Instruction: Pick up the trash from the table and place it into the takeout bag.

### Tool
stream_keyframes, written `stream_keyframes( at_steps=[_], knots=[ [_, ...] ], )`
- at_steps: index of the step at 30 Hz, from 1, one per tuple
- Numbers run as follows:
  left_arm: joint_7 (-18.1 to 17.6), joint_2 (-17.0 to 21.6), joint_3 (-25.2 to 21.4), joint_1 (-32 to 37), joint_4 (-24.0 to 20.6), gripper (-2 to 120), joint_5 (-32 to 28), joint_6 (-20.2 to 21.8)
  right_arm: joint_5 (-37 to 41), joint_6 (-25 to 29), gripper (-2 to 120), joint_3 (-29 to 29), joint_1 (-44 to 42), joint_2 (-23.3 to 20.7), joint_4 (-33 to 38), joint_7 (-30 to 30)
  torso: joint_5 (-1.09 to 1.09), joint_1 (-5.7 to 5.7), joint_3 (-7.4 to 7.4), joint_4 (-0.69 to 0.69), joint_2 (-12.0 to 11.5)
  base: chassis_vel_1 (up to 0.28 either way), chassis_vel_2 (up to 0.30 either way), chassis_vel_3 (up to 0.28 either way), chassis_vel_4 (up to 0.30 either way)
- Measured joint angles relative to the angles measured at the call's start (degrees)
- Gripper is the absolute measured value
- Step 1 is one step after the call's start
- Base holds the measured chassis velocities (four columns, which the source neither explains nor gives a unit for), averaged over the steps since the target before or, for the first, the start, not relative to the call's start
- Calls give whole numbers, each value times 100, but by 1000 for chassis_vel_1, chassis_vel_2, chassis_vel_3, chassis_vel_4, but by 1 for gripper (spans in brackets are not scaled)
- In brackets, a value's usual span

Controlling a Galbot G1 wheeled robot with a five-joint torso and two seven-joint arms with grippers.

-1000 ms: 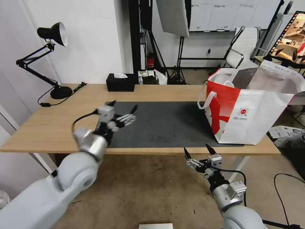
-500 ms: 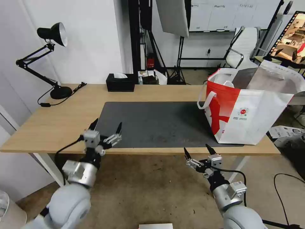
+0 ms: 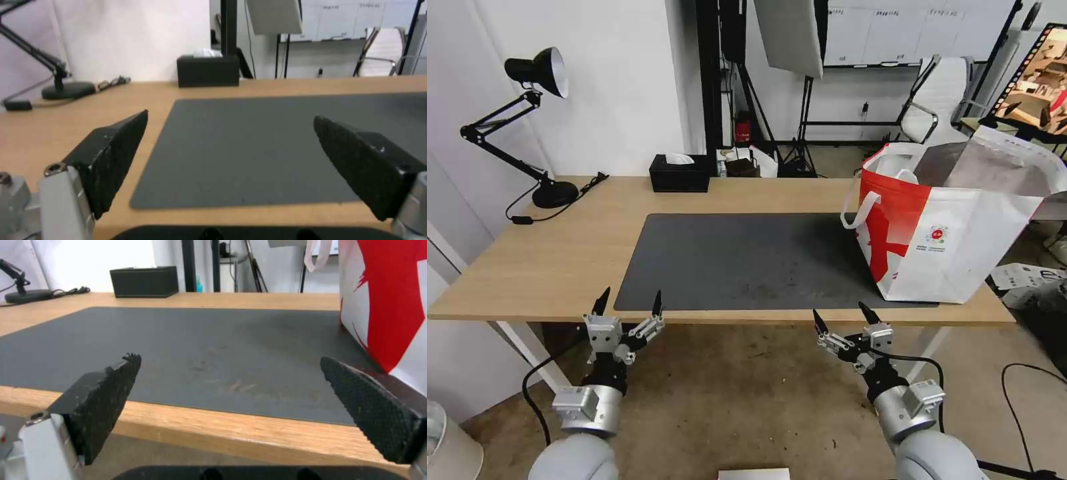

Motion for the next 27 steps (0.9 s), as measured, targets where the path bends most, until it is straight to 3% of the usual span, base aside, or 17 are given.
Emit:
stream_keyframes(
  at_steps=[10, 27],
  knots=[
    [4, -243, 106, 264, 9, 100, 50, 53, 0, 0, 100, 0, 0, 0, 0, 0, 0, 0, 0, 0, 0, 0, 0, 0, 0],
    [52, -241, 123, 309, -25, 100, 45, 155, 0, 0, 100, 0, 0, 0, 0, 0, -1, 1, 0, 0, -1, 0, 0, 0, 0]
  ],
)
